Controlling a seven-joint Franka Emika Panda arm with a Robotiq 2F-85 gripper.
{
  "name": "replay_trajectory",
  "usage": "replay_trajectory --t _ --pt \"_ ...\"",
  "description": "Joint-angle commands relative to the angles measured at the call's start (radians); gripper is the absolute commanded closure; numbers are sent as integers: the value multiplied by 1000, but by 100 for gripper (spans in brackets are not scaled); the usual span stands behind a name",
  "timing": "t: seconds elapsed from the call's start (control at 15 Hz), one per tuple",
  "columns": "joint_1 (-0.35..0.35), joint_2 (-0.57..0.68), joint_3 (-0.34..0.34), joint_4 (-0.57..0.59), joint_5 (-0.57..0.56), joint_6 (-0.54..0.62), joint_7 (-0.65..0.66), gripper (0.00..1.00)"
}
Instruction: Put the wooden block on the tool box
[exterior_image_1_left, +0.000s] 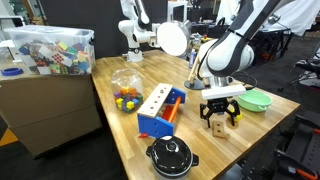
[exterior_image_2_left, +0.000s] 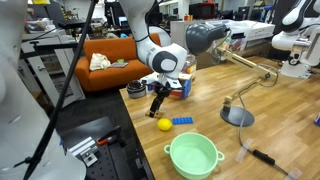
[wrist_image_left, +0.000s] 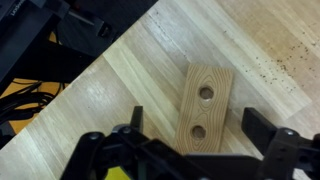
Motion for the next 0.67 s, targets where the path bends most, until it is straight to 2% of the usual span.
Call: replay_trajectory --t 0.0,0.07,0.13,0.27,0.6 --pt "23 18 -24 13 -12 16 16 2" --pt "22 21 -23 14 -7 17 13 11" --pt "20 21 -23 15 -2 18 12 27" --pt "14 19 -19 19 10 22 9 36" --pt "13 20 -23 30 12 20 21 71"
